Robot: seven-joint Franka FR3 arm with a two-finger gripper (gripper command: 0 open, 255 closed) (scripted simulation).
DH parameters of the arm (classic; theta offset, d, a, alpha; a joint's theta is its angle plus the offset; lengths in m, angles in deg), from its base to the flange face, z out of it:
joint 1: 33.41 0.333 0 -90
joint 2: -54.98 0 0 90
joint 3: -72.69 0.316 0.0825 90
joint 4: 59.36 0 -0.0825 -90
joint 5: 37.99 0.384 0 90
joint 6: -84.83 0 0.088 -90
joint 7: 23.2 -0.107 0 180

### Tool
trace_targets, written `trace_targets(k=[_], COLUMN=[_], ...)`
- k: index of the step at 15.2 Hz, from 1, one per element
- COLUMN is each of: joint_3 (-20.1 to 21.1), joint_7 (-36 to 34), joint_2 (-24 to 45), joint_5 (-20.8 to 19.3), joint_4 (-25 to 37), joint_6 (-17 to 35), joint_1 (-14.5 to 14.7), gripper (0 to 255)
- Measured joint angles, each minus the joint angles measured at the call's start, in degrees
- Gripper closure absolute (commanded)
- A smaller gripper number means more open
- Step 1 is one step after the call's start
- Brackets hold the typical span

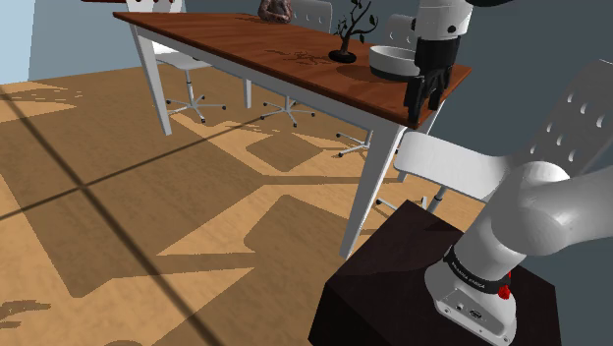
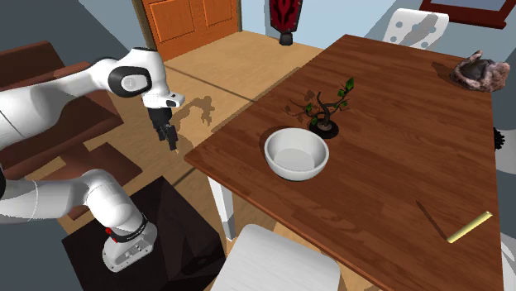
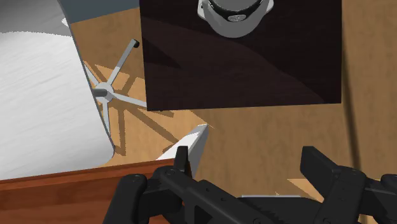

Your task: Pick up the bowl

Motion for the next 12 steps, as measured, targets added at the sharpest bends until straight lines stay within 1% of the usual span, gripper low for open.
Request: trace_targets(k=[2,4,8,12], joint_3=[-0.38,-1.84,-5.27,-7.88], joint_7=[0.36,1.79,5.19,8.05], joint_2=[0.76,3.11,9.65,16.32], joint_5=[-0.35,-1.63,-4.20,-5.51], joint_4=[0.45,2.10,7.05,13.55], joint_6=[0.44,1.64,4.45,5.90], joint_1=[-0.20,-0.92,-2.48,-3.47], gripper=[0,0,0,0])
